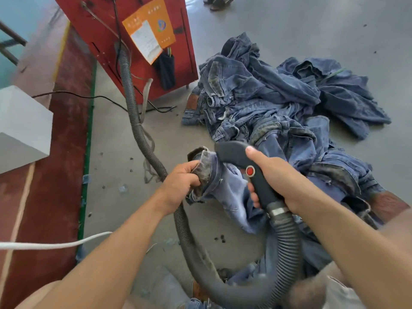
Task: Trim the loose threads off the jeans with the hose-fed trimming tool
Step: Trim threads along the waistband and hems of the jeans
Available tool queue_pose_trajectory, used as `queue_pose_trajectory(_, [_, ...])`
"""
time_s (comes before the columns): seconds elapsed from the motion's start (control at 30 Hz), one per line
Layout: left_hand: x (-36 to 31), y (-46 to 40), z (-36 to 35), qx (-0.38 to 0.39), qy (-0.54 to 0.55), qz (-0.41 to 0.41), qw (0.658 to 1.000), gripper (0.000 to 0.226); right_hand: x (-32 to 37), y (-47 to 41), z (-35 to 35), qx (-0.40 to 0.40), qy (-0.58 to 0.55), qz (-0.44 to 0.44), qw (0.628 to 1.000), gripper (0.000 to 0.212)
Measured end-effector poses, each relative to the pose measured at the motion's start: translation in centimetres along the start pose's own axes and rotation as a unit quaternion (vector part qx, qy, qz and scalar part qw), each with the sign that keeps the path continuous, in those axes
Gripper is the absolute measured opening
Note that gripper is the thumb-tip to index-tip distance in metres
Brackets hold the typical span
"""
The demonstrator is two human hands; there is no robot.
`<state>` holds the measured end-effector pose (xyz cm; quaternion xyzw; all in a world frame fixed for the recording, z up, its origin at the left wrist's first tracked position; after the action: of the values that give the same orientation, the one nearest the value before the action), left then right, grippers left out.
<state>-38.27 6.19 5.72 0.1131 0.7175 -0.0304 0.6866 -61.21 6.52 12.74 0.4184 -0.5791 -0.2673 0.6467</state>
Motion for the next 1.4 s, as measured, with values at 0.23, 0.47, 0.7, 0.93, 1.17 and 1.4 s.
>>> queue_pose_trajectory(0.23, [-1.6,-0.4,1.5,-0.068,0.296,0.073,0.95,0.04,0.4,0.1,0.9,0.033,-0.122,-0.028,0.992,0.065])
queue_pose_trajectory(0.47, [-1.7,-0.3,0.7,-0.083,0.253,0.105,0.958,0.038,-1.4,1.2,-0.7,0.107,-0.031,-0.103,0.988,0.066])
queue_pose_trajectory(0.7, [-2.0,0.4,-1.6,-0.032,0.223,0.094,0.97,0.023,0.6,0.8,-1.3,0.034,-0.104,0.007,0.994,0.061])
queue_pose_trajectory(0.93, [-0.8,-0.7,0.9,-0.233,0.319,0.241,0.886,0.037,0.1,0.9,1.2,0.043,-0.135,-0.036,0.989,0.069])
queue_pose_trajectory(1.17, [0.3,-1.5,1.1,-0.231,0.139,0.237,0.933,0.032,-0.9,0.9,1.3,0.053,-0.071,-0.07,0.994,0.065])
queue_pose_trajectory(1.4, [-0.7,-1.8,1.6,-0.146,0.204,0.202,0.947,0.062,-1.3,0.2,-0.1,0.078,0.018,-0.086,0.993,0.066])
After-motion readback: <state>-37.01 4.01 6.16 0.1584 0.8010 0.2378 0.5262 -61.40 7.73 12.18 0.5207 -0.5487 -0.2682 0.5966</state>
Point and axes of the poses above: each hand's wrist, its own y-axis away from the middle knuckle, its own z-axis out of the back of the hand, x = y × z, the point moved 2 cm from there along -y, towards the middle knuckle, and after that the axes turned 14 degrees about -z, right-handed, at the moved point
